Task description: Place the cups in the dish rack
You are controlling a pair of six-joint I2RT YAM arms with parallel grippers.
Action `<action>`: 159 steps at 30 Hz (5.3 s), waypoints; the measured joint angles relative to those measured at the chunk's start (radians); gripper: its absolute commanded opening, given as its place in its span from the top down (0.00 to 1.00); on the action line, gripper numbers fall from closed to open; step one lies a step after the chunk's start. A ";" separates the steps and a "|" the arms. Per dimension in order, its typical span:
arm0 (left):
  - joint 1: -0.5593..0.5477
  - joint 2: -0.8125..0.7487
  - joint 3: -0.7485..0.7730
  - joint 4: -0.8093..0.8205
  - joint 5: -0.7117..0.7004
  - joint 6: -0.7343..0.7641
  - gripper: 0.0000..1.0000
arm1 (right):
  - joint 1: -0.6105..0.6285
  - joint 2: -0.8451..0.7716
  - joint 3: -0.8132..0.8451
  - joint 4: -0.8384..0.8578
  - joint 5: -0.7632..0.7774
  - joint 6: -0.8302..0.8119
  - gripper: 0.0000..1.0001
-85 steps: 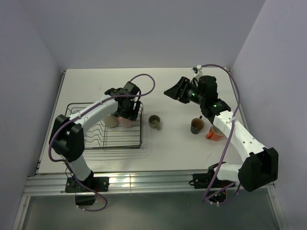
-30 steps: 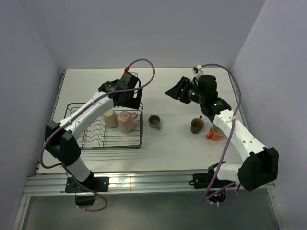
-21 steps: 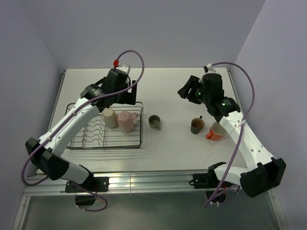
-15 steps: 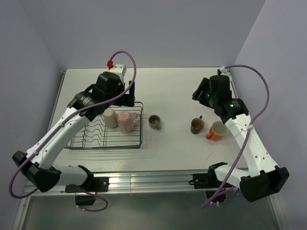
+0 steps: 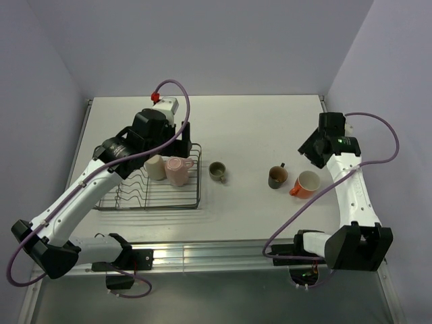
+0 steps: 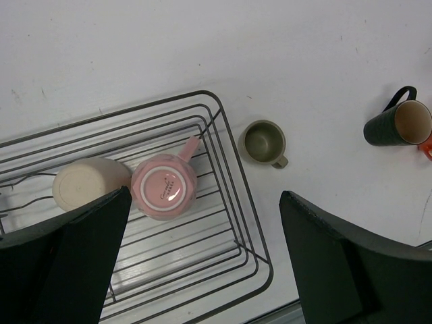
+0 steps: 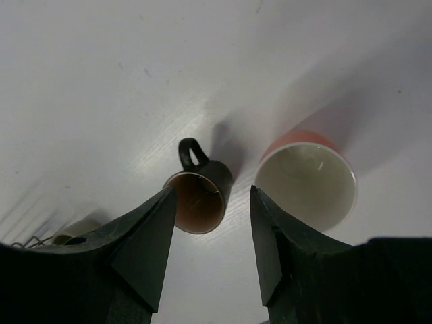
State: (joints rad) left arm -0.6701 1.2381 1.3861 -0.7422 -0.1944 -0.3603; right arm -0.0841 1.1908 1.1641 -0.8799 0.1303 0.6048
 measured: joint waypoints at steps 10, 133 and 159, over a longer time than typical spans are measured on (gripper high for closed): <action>0.000 -0.001 -0.013 0.022 0.015 0.000 0.01 | -0.086 0.037 -0.014 -0.072 0.018 0.000 0.44; 0.554 -0.129 -0.401 0.931 1.140 -0.593 0.68 | 0.717 0.306 0.069 1.411 -0.838 0.478 1.00; 0.546 -0.171 -0.389 0.740 1.104 -0.521 1.00 | 0.738 0.246 0.063 1.218 -0.623 0.327 0.58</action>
State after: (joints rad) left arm -0.1238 1.0672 0.9974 -0.0021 0.9100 -0.8814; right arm 0.6540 1.4372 1.2274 0.3386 -0.4927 0.9321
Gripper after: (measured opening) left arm 0.863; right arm 0.411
